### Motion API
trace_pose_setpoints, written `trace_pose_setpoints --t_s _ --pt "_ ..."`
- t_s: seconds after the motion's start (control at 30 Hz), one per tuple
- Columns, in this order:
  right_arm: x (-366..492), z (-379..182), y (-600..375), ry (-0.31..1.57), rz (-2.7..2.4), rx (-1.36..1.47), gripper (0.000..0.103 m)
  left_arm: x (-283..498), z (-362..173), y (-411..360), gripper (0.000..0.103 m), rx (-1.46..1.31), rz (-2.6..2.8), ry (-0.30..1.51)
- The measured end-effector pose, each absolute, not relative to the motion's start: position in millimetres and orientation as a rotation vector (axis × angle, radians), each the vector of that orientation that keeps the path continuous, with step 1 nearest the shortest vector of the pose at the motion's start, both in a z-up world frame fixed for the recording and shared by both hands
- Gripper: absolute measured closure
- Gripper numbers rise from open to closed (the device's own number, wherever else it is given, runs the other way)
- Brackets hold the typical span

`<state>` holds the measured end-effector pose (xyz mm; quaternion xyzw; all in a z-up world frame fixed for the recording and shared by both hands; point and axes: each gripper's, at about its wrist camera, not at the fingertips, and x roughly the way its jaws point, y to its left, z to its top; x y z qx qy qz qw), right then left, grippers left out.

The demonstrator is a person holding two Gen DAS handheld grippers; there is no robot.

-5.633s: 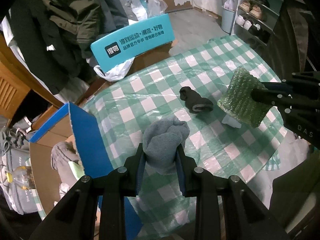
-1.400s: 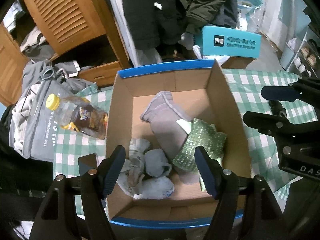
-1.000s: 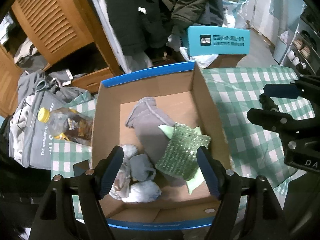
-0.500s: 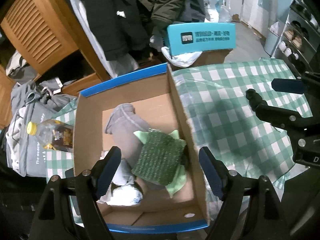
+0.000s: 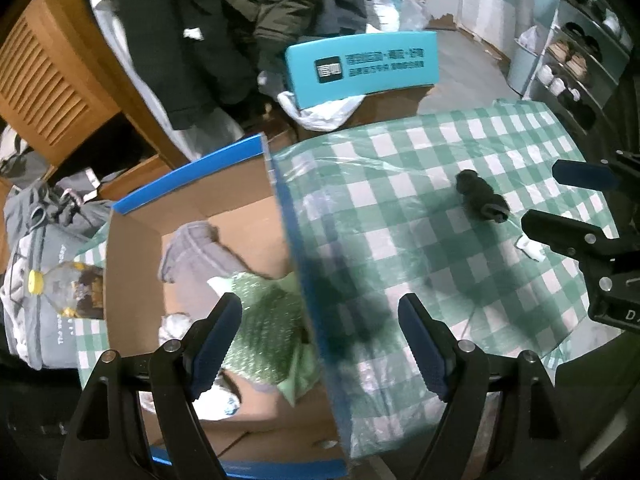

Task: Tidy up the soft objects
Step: 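Move the left tool away from the box toward the black sock on the table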

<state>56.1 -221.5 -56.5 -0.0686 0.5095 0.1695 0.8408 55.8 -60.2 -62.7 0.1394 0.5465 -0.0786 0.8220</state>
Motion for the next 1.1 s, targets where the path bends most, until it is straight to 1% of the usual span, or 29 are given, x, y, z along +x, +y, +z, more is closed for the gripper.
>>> trace_pose_setpoints --t_s 0.2,0.3,0.73,1.1 --pt "54.7 -69.6 -254.1 1.107 0.307 -0.120 0.039 59.7 -73.5 -88.8 0.019 0.334 -0.194 1.182" --pt "55.0 -77.1 -270.8 1.120 0.278 -0.105 0.038 61.2 -79.0 -100.8 0.015 0.339 -0.214 1.190" --pt "55.6 -115.2 -327.6 1.198 0.166 -0.050 0.038 69.0 -103.6 -145.2 0.015 0.355 -0.278 1.239" --pt "62.1 -155.4 -348.7 1.270 0.138 -0.031 0.038 82.6 -138.5 -156.9 0.015 0.351 -0.274 1.304"
